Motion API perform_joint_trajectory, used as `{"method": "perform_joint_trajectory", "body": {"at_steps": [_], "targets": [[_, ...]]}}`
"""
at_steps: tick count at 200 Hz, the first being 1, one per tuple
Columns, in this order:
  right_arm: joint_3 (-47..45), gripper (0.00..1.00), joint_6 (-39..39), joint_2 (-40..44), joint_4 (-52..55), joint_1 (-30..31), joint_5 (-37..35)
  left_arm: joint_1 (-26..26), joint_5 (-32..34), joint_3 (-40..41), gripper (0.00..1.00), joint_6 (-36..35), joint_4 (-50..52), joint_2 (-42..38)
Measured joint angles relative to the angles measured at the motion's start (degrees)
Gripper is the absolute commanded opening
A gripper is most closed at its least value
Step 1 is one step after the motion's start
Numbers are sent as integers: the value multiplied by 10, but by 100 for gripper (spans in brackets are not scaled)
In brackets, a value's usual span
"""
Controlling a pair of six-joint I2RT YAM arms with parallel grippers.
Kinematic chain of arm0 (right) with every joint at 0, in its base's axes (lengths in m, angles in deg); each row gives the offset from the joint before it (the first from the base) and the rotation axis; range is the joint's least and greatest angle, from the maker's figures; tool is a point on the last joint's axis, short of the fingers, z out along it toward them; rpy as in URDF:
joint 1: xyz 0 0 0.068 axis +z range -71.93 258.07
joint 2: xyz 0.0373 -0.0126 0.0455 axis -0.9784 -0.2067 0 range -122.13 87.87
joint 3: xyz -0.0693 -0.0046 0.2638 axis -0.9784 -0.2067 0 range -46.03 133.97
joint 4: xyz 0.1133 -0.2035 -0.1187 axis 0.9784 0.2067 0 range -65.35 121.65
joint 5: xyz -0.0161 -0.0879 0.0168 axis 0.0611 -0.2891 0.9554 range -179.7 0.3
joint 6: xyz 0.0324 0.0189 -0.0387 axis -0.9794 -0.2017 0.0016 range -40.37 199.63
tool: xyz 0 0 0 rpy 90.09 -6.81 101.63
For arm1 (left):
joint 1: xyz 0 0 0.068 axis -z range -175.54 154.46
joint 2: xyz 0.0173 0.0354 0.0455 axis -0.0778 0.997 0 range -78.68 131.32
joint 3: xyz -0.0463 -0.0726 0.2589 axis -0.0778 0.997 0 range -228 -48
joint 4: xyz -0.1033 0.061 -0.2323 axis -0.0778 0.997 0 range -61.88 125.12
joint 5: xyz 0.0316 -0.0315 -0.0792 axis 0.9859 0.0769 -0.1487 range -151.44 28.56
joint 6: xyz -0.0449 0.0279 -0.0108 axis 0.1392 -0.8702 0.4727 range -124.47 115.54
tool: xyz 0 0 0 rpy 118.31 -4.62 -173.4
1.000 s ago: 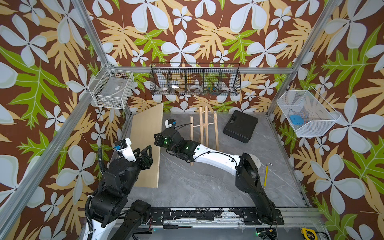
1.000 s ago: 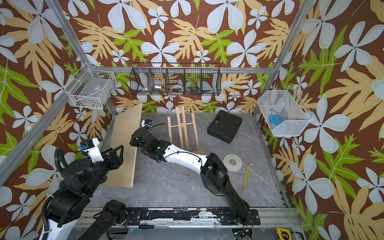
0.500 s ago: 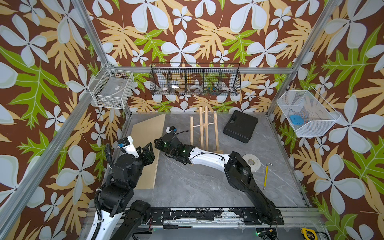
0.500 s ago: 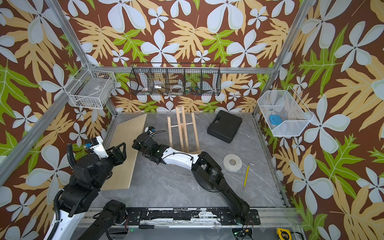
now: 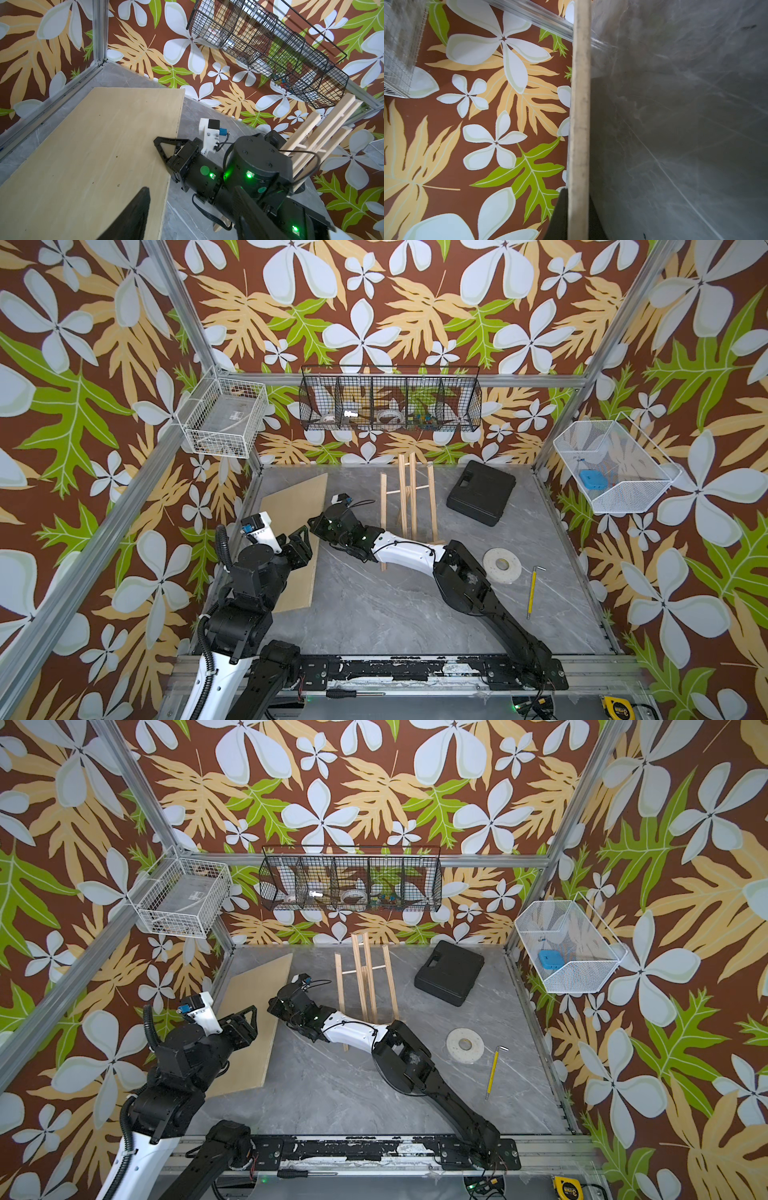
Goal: Disassemble the easel
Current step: Place the drawing board at the center of the board.
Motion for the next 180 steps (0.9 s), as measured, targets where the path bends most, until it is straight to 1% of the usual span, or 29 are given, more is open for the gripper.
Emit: {"method": "perform_joint_trajectory", "body": {"at_steps": [54,78,137,180], "targets": [[-5,23,41,-8,16,0,-15,0,4,19,67,-2,2,-17],[-3,34,56,-9,34,2,-26,0,6,21,68,-4,3,-20],[-10,44,87,-2,77,4,-56,0,11,24,69,-8,2,-23],[-16,51,111,25,99,4,-74,0,11,32,70,-8,5,-32]]}}
